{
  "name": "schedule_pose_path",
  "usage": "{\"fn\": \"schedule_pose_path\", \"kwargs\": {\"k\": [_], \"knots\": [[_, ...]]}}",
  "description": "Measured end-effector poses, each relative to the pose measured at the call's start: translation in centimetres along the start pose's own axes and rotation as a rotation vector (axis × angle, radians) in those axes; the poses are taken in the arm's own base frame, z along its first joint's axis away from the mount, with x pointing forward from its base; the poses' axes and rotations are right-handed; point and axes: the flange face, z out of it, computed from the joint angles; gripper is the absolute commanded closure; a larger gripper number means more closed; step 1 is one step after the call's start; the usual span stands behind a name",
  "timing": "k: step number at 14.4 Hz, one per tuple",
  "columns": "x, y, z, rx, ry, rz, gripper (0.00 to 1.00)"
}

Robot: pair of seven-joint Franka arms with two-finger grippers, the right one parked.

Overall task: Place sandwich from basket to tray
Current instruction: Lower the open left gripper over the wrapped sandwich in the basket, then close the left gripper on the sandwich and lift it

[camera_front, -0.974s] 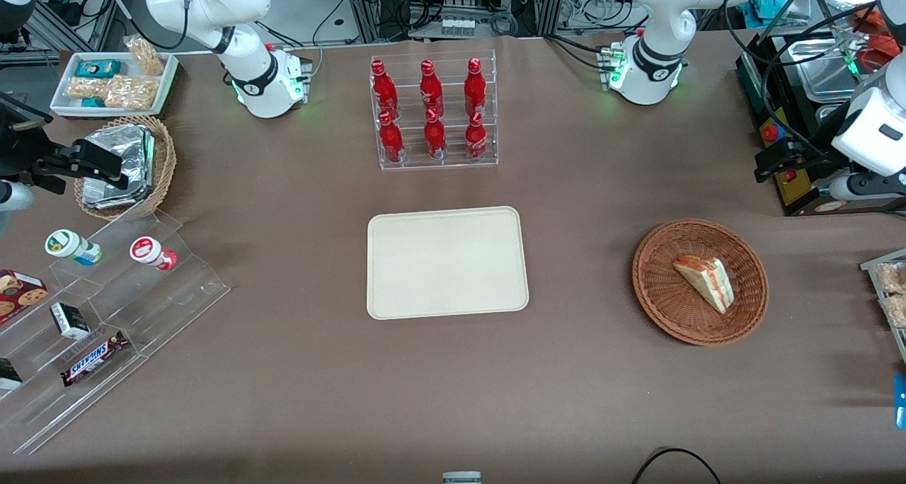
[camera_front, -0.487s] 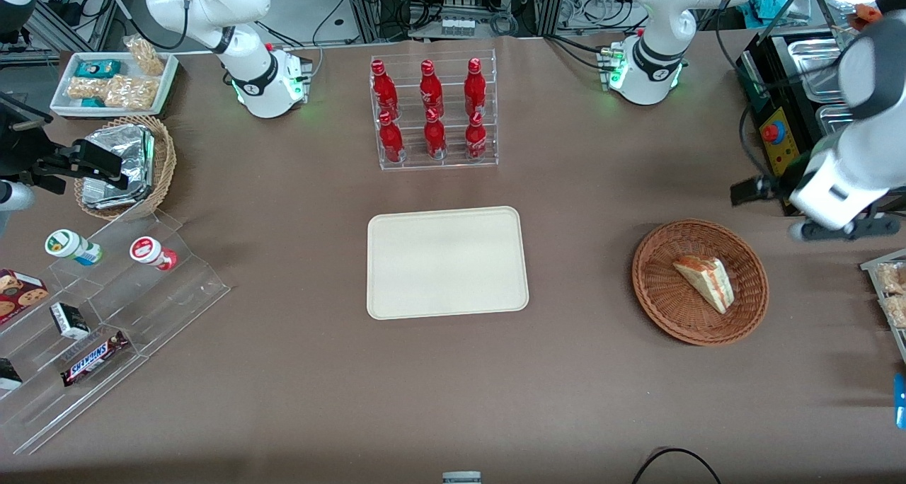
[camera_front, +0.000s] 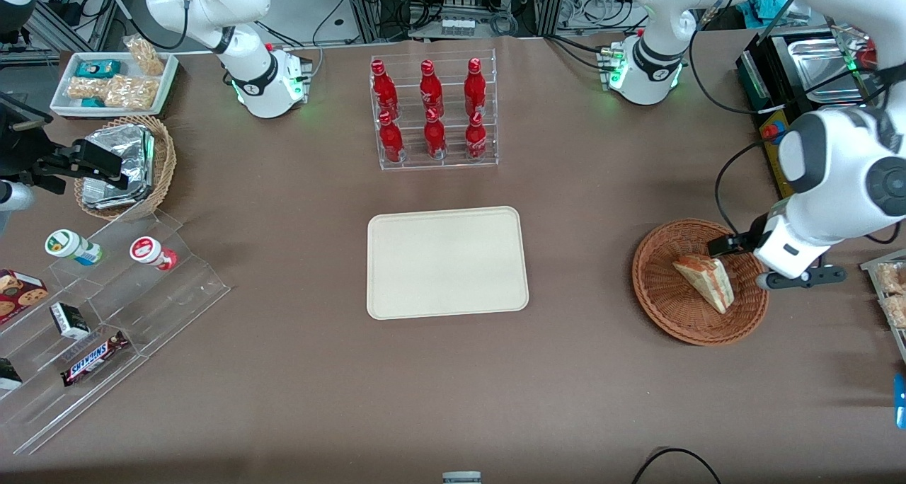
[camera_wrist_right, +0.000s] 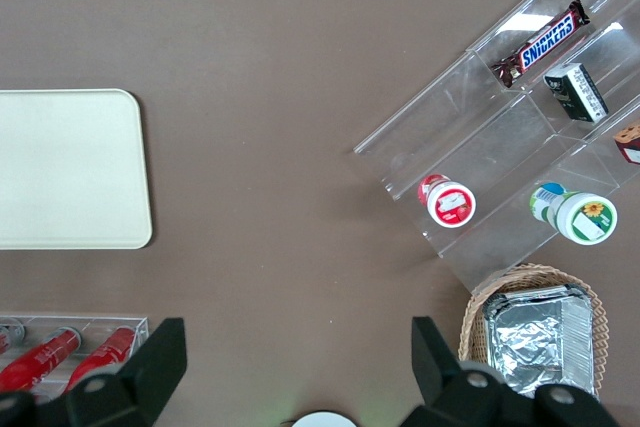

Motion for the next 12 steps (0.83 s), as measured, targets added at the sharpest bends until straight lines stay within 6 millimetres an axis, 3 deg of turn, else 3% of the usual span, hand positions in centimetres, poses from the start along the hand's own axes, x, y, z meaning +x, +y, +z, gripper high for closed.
{"fn": "schedule_pose_path", "kwargs": {"k": [2, 7, 10, 11, 12], "knots": [[-0.2, -0.4, 1.9, -0.003, 0.004, -0.061, 0.0], [0.3, -1.0, 3.7, -0.021, 0.062, -0.433, 0.0], [0.4, -1.0, 6.3, -0.036, 0.084, -0.611, 0.0], [0.4, -0.9, 7.4, -0.036, 0.081, -0.642, 0.04], [0.3, -0.9, 8.4, -0.033, 0.072, -0.664, 0.2]]}}
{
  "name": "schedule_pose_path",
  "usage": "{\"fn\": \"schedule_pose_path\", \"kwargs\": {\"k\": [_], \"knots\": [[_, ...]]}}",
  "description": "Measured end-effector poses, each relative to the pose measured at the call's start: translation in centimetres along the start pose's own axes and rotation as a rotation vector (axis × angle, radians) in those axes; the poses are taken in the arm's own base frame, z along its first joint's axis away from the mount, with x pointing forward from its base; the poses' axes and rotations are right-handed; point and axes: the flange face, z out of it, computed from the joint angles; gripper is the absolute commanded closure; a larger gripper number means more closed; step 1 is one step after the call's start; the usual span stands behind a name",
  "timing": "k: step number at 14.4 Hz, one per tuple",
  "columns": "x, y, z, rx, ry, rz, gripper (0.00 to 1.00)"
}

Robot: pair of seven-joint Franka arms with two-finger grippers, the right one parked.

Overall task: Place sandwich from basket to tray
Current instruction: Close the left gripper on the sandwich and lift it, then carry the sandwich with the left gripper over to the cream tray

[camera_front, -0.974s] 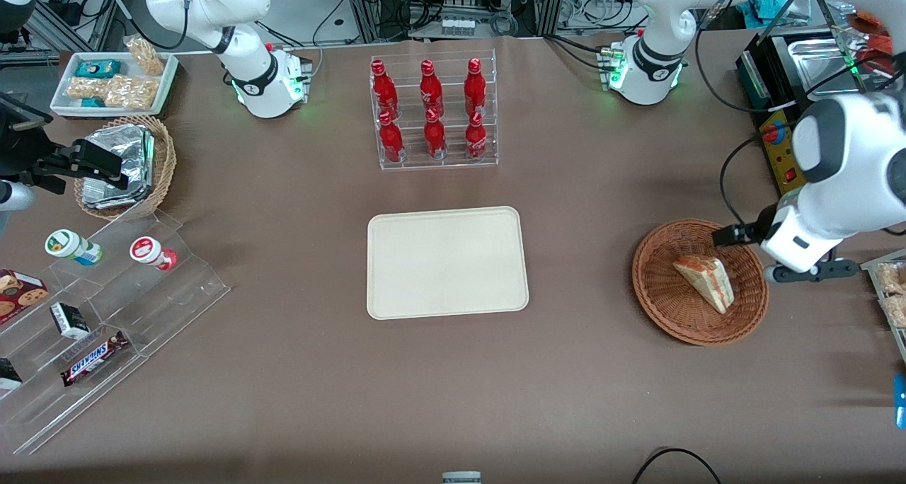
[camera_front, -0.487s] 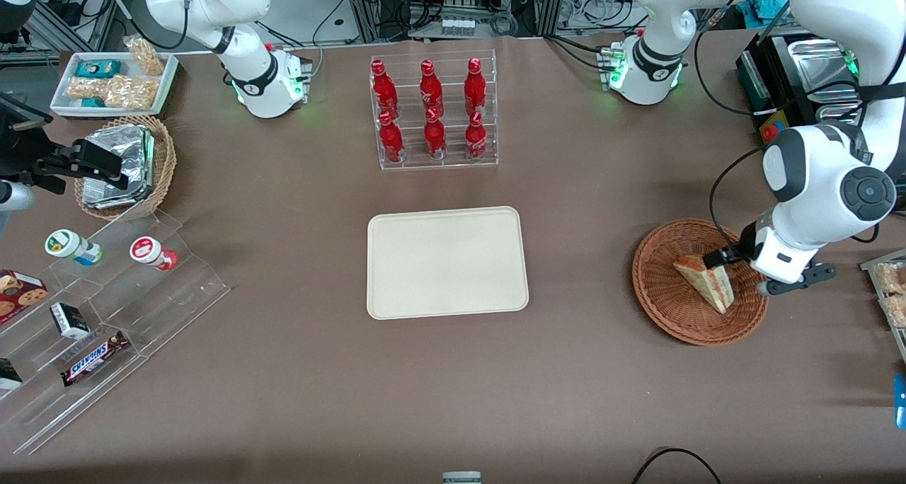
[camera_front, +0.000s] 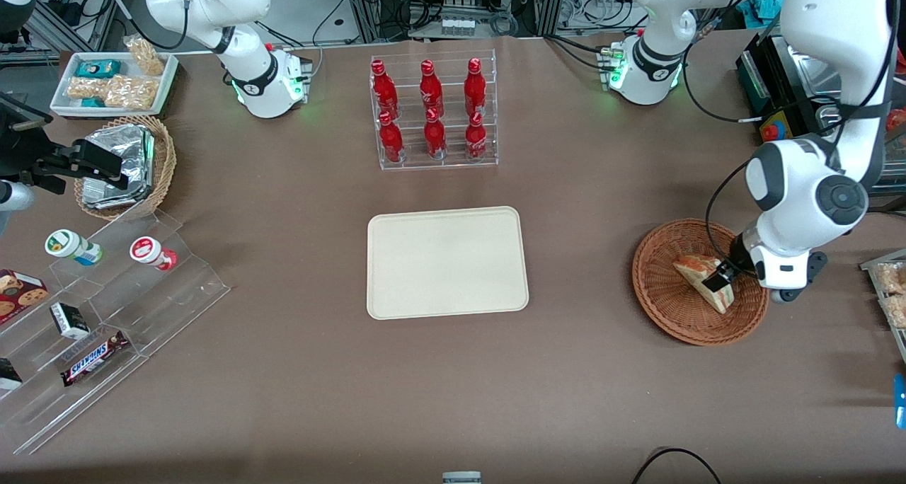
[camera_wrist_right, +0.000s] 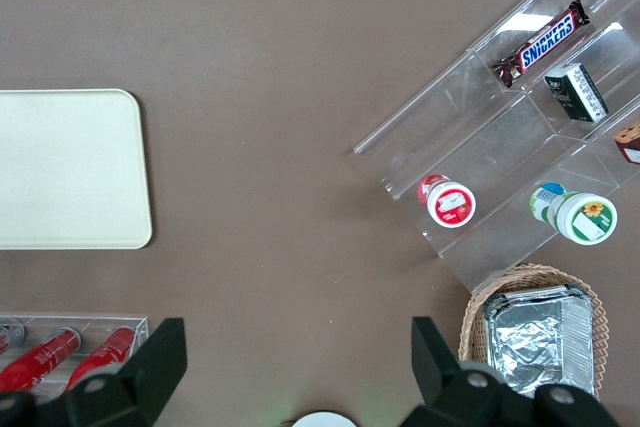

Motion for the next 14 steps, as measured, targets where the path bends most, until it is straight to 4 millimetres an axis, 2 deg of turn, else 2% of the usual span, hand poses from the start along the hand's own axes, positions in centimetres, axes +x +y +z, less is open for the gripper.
{"fn": "schedule_pose_path", "kwargs": {"k": [1, 2, 3, 6, 8, 10, 12, 14], "knots": [[-0.1, -0.1, 0.8, 0.009, -0.01, -0.023, 0.56], [-0.2, -0.1, 1.5, 0.016, -0.017, -0.054, 0.82], [-0.3, 0.0, 1.8, 0.02, -0.021, -0.082, 0.92], [-0.7, 0.5, 1.2, 0.034, -0.037, -0.098, 1.0], [-0.9, 1.2, -0.9, 0.068, -0.075, -0.053, 1.0], [-1.7, 2.7, -3.7, 0.072, -0.092, 0.068, 0.97], [-4.1, 5.4, -5.9, 0.052, -0.09, 0.285, 0.97], [-7.3, 8.5, -6.6, 0.034, -0.087, 0.464, 1.0]]}}
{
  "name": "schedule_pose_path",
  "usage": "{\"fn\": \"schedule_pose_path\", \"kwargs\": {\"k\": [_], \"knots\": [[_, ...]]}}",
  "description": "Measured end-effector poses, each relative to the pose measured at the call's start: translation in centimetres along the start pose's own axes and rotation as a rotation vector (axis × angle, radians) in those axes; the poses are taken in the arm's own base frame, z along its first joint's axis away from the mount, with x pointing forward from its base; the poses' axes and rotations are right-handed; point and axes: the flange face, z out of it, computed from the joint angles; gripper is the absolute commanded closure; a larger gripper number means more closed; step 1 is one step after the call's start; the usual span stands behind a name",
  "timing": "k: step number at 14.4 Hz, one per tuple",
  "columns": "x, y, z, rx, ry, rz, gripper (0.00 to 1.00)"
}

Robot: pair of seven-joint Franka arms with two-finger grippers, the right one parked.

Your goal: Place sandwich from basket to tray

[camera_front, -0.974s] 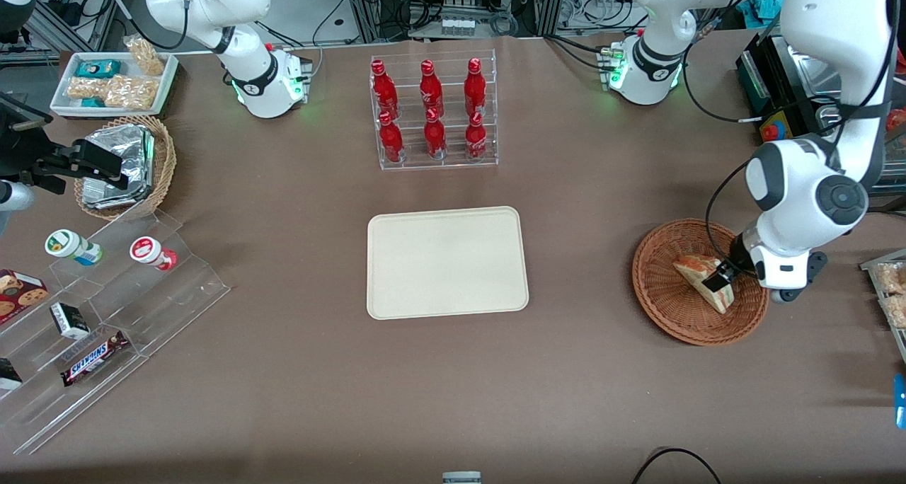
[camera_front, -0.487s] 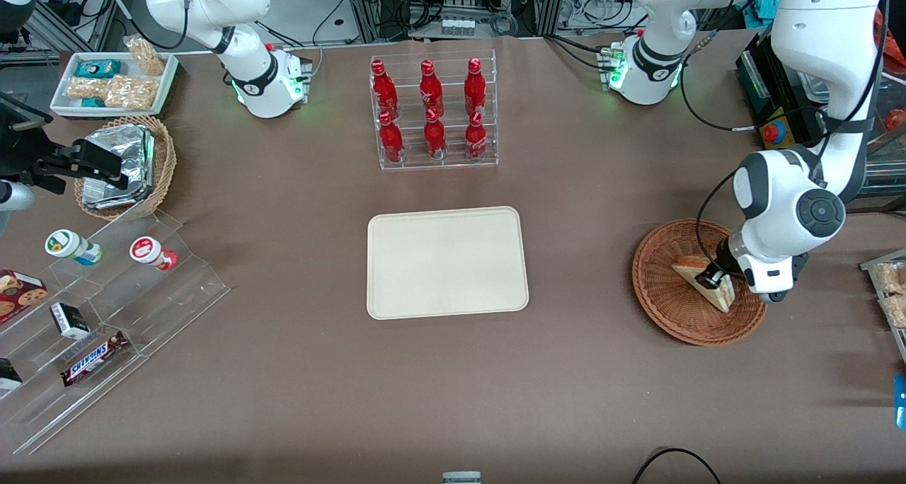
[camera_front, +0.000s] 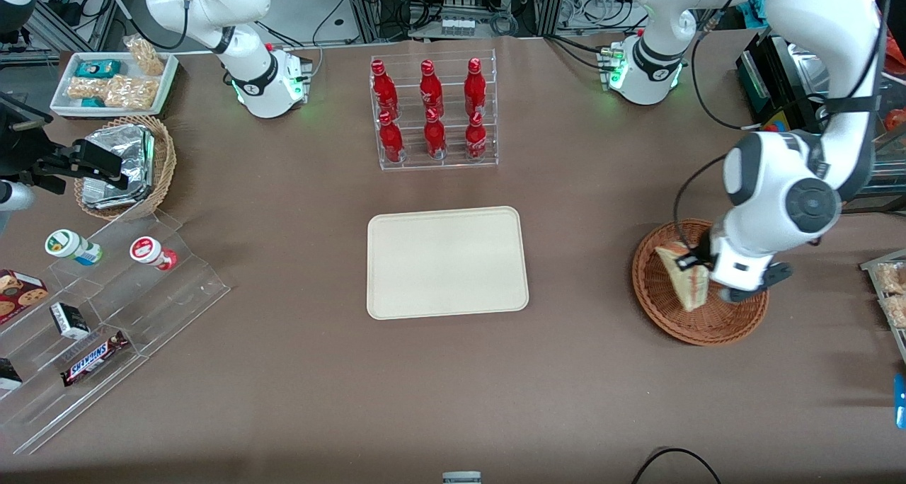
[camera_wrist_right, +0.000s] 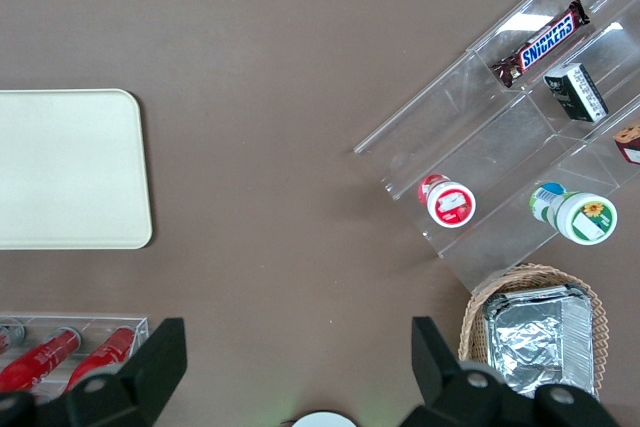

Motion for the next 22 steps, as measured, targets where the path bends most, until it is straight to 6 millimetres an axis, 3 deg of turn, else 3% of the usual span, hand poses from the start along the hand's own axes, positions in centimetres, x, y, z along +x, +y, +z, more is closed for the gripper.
{"fn": "schedule_pose_path", "kwargs": {"k": [4, 9, 12, 14, 17, 22], "knots": [[-5.6, 11.1, 1.4, -0.002, -0.006, 0.166, 1.0], [-13.0, 25.9, 3.1, -0.027, 0.009, 0.125, 1.0], [-17.1, 32.6, 3.9, -0.053, 0.017, 0.097, 1.0], [-19.4, 35.7, 4.7, -0.064, 0.015, 0.091, 1.0], [-21.3, 38.9, 6.4, -0.066, 0.009, 0.095, 1.0], [-22.1, 40.7, 9.5, -0.027, 0.019, 0.128, 0.98]]}}
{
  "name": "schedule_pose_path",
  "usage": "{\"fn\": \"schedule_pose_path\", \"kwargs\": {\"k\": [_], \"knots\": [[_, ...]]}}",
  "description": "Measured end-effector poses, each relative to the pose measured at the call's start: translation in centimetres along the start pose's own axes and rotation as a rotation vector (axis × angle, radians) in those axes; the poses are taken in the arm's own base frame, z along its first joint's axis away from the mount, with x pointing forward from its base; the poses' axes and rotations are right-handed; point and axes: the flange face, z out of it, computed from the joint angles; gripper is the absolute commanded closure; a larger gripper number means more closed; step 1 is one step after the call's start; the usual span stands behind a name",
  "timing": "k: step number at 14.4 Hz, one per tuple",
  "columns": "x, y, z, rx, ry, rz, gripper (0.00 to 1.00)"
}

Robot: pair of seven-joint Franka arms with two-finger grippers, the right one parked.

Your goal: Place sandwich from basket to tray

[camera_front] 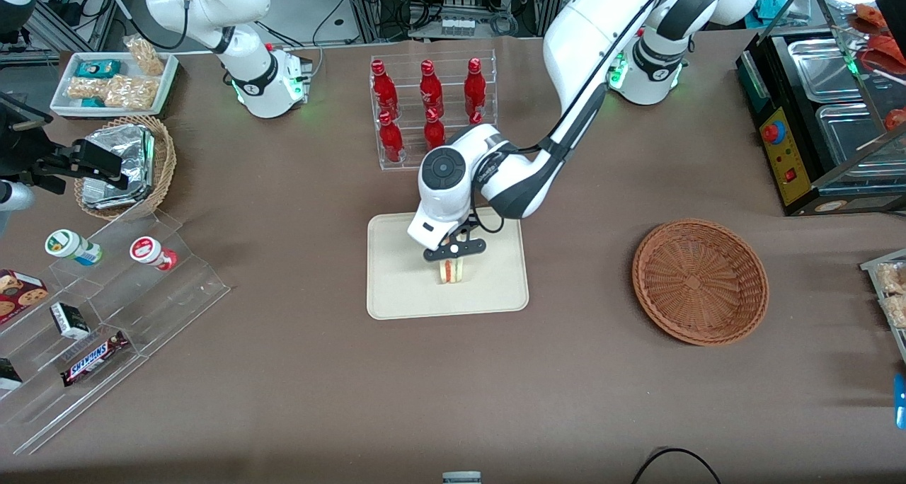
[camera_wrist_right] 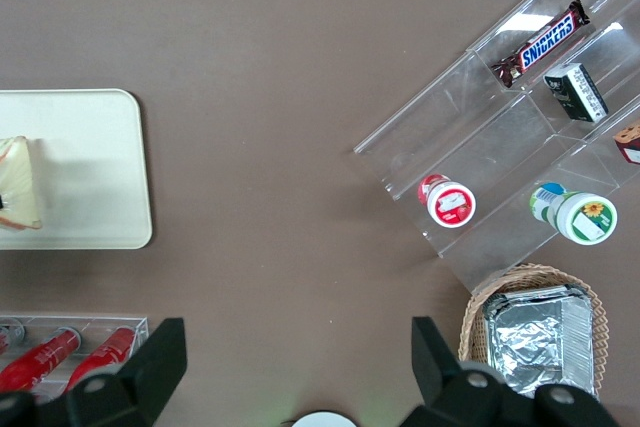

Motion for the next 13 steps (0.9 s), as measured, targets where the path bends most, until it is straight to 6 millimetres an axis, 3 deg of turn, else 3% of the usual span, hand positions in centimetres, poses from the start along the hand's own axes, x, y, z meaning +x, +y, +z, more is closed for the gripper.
{"fn": "schedule_pose_path", "kwargs": {"k": [1, 2, 3, 4, 6, 8, 10, 13], "knots": [[0.1, 0.1, 0.6, 0.004, -0.004, -0.001, 0.94], [0.2, 0.1, 1.2, 0.007, -0.008, -0.002, 0.73], [0.3, 0.2, 1.6, 0.009, -0.011, -0.003, 0.05], [0.3, 0.3, 1.6, 0.008, -0.01, -0.003, 0.0], [0.4, 0.5, 1.0, 0.002, -0.006, -0.006, 0.0], [0.6, 0.7, -0.8, 0.003, 0.003, -0.008, 0.0], [0.6, 0.4, -4.1, 0.023, 0.006, -0.006, 0.0], [0.1, -1.0, -12.0, 0.037, 0.029, -0.013, 0.0]]}}
